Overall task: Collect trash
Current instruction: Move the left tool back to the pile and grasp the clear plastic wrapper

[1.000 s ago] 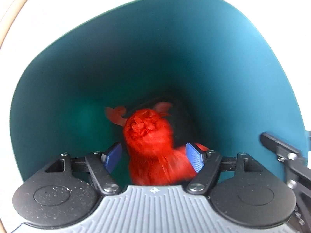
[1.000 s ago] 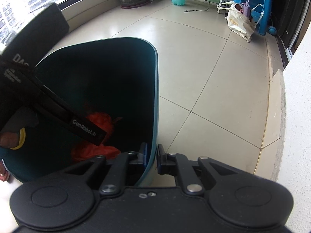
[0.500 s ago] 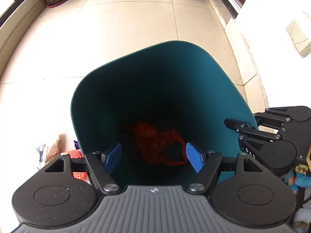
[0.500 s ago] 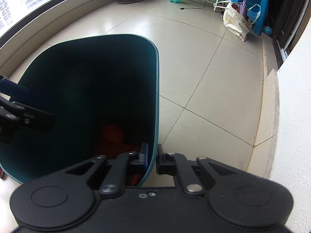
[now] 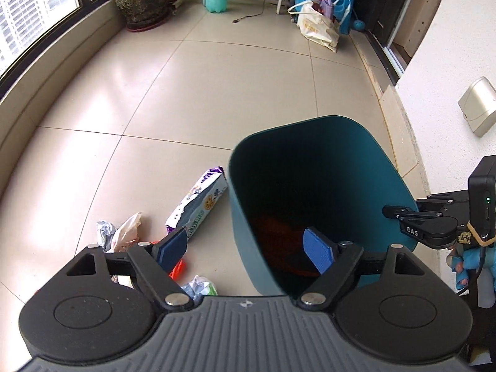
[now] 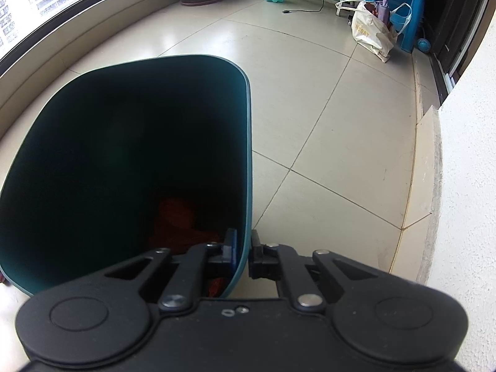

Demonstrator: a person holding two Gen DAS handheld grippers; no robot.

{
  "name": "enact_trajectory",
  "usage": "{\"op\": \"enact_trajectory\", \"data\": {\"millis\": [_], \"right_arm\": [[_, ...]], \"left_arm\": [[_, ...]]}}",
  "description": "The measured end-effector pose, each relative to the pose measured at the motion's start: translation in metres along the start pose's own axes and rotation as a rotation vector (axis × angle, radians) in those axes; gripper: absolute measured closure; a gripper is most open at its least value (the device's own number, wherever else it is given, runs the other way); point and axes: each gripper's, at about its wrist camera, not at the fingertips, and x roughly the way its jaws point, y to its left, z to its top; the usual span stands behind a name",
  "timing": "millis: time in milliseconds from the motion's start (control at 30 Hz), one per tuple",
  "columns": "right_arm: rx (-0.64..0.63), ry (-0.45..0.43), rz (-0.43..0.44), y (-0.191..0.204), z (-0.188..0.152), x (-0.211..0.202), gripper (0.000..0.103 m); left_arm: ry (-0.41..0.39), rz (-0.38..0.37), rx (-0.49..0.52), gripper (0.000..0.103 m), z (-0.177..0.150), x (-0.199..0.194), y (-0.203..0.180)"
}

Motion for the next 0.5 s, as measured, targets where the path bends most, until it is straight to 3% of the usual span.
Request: {"op": "enact_trajectory", "data": {"millis": [167,300,500], "right_arm": [[0.03,0.006,-0.006,-0.007,0.0,-0.001,0.099],[0.025,0.003,-0.001,-0.006,-0.002,-0.002,0.098],[0.031,0.007,0.004,-0.007,0.002,0.0,0.098]], "left_arm": [[-0.018,0.069,-0.018,0.021,-0.023,0.009,0.038],[0.04,0.084,-0.071,0.021,-0.047,0.045,0.064],[0.125,0.072,-0.032,0.021,-0.078,0.104,0.078]]}}
